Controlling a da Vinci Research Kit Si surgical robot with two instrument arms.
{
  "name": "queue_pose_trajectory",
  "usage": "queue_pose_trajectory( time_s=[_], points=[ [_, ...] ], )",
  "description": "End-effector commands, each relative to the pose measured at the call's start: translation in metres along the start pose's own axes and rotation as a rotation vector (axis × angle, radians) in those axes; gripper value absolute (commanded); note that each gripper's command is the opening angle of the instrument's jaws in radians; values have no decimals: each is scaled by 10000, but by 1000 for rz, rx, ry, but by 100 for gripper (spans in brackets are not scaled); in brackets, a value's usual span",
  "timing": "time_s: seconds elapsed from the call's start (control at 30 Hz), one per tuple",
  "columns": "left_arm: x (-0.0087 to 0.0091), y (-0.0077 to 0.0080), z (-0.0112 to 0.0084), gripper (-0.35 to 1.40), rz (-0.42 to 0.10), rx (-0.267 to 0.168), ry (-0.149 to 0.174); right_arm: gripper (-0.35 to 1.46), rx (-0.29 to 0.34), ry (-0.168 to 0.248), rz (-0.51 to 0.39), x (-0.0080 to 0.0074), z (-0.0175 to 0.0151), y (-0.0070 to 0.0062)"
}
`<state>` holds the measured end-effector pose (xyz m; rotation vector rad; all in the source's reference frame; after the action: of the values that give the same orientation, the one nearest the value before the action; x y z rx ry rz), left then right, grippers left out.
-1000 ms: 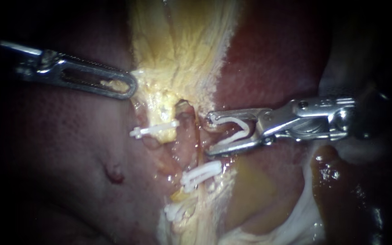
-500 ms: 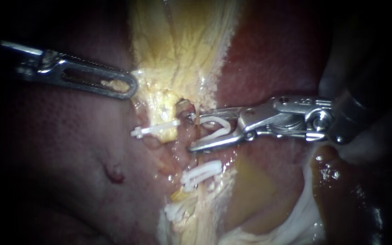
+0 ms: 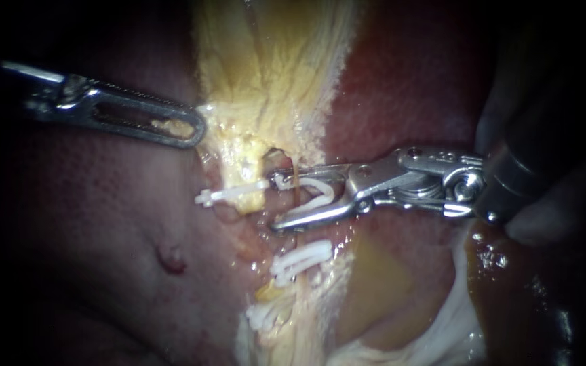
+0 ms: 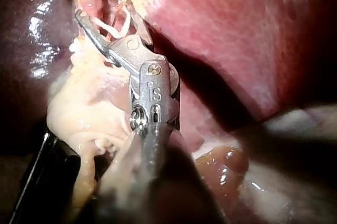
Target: Clipping third clip right tube
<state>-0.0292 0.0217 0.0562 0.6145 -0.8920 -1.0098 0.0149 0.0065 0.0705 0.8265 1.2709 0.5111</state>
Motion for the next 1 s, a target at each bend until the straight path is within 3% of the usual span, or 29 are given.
queue_pose_trajectory(
  time_s=[0.03, 0.23, 0.5, 1.0],
  points=[
    [0, 0, 0, -35, 0, 0, 0, 50, 12, 9, 7, 3, -1, -2],
    [0, 1, 0, -35, 0, 0, 0, 50, 99, 70, 51, 14, -1, -20],
    [0, 2, -1, -35, 0, 0, 0, 49, 177, 85, 60, 27, 0, -43],
    [0, 2, -1, -35, 0, 0, 0, 45, 190, 97, 65, 29, -5, -43]
  ],
)
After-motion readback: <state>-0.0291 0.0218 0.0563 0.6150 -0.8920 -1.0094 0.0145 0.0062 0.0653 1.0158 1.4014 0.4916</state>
